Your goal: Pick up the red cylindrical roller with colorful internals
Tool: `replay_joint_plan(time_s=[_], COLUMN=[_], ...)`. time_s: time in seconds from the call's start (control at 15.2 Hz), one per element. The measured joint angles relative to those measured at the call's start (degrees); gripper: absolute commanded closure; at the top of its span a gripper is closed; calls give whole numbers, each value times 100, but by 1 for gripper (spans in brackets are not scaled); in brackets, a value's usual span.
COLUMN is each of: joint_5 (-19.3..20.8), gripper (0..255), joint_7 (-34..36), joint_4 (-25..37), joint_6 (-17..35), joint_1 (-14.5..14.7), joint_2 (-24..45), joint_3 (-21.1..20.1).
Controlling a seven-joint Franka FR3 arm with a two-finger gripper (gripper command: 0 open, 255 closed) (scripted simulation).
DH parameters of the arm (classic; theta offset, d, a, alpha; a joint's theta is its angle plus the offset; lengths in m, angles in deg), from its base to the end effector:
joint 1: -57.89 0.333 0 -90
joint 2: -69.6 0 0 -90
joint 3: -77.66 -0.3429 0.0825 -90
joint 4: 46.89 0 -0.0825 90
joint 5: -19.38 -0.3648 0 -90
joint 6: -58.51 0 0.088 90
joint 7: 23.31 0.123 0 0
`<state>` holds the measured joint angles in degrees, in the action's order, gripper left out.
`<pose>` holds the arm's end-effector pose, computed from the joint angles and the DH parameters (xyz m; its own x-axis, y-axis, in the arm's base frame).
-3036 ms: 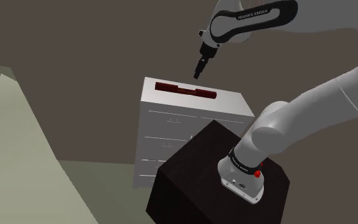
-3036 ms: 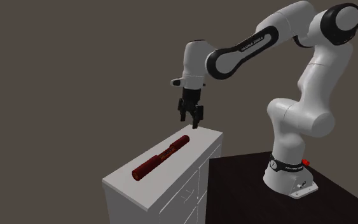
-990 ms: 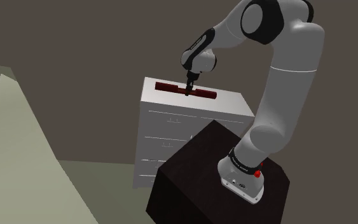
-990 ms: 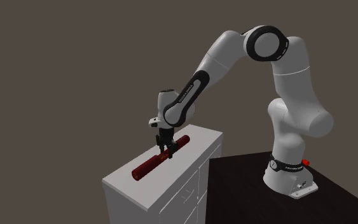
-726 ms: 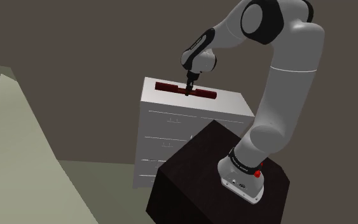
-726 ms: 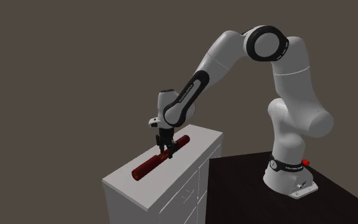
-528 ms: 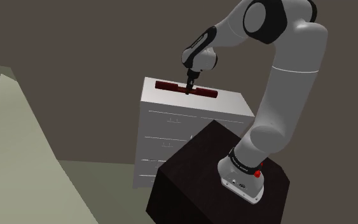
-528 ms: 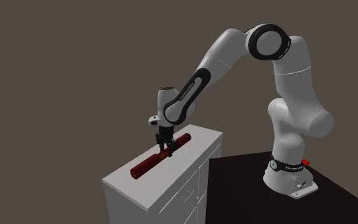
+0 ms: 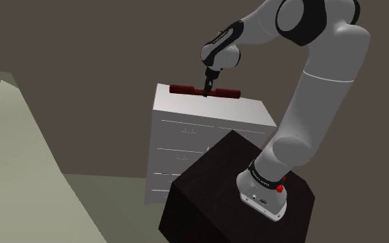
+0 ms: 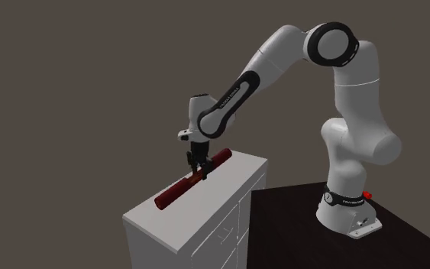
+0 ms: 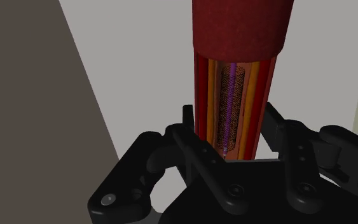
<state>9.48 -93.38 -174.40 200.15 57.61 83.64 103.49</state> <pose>0.4902 -0.2355 0.3014 0.7980 0.6025 0.0159 0.6020 -0.7980 0.0282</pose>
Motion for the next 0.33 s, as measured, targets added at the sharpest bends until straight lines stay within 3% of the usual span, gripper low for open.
replay_joint_plan(time_s=[0.33], joint_5=[202], gripper=[255], joint_7=[143], joint_4=[81], joint_6=[-303], joint_1=[58], joint_2=[-253], joint_3=[78])
